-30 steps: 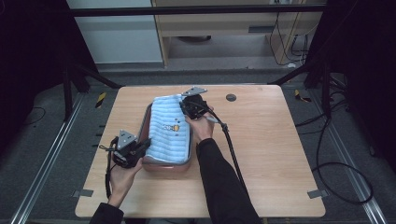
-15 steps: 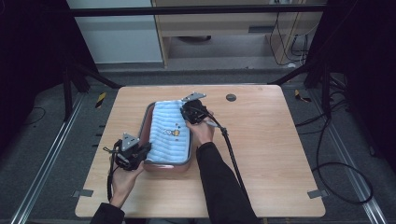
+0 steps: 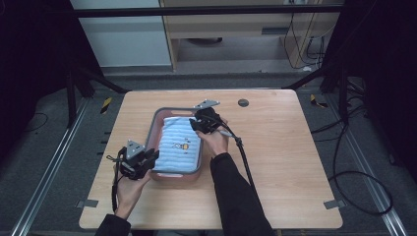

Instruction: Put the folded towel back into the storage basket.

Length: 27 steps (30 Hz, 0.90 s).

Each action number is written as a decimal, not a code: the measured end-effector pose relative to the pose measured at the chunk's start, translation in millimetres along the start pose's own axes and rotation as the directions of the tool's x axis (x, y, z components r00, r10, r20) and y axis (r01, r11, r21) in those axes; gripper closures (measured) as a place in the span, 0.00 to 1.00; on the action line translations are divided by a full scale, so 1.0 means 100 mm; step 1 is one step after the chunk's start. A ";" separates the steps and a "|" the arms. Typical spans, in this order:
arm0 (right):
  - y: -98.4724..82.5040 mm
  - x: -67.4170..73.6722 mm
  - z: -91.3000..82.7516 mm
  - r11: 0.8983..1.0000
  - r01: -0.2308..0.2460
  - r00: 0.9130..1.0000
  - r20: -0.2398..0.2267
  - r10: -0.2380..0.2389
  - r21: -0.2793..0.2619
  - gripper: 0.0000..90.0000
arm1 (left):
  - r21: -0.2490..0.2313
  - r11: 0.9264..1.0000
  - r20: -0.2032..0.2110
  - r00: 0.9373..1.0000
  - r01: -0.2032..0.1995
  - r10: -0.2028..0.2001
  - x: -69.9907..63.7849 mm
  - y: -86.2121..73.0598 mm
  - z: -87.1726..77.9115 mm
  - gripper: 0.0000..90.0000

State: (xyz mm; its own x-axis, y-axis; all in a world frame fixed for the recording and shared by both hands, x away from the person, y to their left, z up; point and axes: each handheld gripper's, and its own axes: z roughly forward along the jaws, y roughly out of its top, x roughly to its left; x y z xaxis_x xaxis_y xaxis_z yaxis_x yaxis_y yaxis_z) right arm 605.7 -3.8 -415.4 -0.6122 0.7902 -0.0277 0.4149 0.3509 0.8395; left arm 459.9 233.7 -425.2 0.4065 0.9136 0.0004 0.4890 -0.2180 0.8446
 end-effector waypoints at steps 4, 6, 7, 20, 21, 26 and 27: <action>0.01 -0.04 -0.17 0.999 -0.005 1.000 0.008 0.005 -0.045 0.57 | -0.019 1.000 0.009 1.000 -0.001 0.001 0.00 0.02 -0.04 0.79; 0.01 -0.05 -0.22 0.998 -0.002 1.000 0.012 0.003 -0.055 0.55 | -0.035 0.999 0.016 1.000 -0.006 0.007 0.00 0.03 -0.06 0.77; 0.00 -0.07 -0.28 0.998 -0.003 1.000 0.012 0.004 -0.065 0.53 | -0.040 0.999 0.018 1.000 -0.007 0.008 0.01 0.03 -0.07 0.76; -0.31 -0.45 -1.11 0.987 -0.042 0.996 0.077 0.054 -0.154 0.29 | -0.121 0.993 0.037 0.999 -0.007 0.012 0.07 0.08 -0.28 0.50; -0.31 -0.45 -1.11 0.987 -0.042 0.996 0.077 0.054 -0.154 0.29 | -0.122 0.992 0.036 0.999 -0.010 0.014 0.08 0.08 -0.30 0.50; -0.62 -0.66 -1.39 0.985 -0.067 0.990 0.116 0.086 -0.156 0.24 | -0.130 0.991 0.040 0.999 -0.022 0.028 0.13 0.08 -0.32 0.40; -0.67 -0.69 -1.44 0.985 -0.075 0.988 0.124 0.095 -0.157 0.24 | -0.130 0.991 0.045 0.999 -0.021 0.027 0.13 0.08 -0.32 0.39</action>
State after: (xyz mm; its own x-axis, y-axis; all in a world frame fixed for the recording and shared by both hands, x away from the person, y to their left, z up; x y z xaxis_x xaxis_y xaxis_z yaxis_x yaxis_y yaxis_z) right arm 523.3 -153.9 -392.0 -0.4822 0.8759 -0.0152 0.3486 0.2077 0.9140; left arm 444.3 255.3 -401.3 0.4541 0.8910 -0.0009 0.3761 -0.1907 0.9068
